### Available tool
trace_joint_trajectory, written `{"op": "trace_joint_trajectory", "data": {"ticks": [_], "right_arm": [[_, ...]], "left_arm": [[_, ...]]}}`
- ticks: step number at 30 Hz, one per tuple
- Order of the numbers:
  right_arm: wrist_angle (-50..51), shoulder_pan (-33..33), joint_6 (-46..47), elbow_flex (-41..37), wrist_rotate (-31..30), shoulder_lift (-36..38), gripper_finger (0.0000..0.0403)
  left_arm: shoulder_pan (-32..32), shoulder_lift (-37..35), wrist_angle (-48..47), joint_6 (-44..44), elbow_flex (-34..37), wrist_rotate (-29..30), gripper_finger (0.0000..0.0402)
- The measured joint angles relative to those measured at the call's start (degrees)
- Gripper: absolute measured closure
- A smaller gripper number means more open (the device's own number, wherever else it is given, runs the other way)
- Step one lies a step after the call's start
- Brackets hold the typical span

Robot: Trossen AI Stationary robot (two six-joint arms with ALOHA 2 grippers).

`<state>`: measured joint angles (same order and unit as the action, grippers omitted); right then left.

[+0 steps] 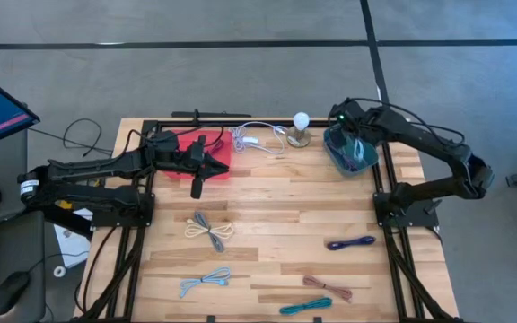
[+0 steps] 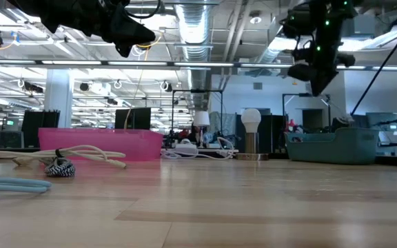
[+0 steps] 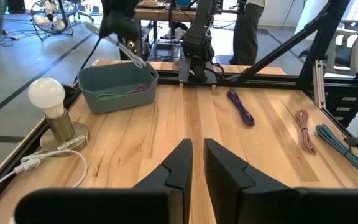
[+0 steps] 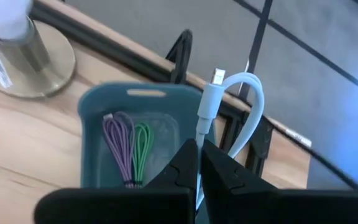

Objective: Pick & Place USB Port
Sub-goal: Put the right light blue charger cable into the blue bin

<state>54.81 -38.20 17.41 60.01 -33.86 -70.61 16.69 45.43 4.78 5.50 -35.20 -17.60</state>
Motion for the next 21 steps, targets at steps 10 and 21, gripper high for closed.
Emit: {"op": "trace_joint_trajectory", "data": {"ticks": [10,21], "right_arm": [[-9.43,-4.20,-2.47,-8.35,2.44,0.00,0.0403],[-17.90,-7.19,-2.99,-15.36,9.13,0.02,0.0403]], "left_arm": [[0.00,0.00,-0.02,0.00,0.00,0.00,0.0362],[-0.01,0.00,-0.04,0.00,0.00,0.01,0.0362]]}}
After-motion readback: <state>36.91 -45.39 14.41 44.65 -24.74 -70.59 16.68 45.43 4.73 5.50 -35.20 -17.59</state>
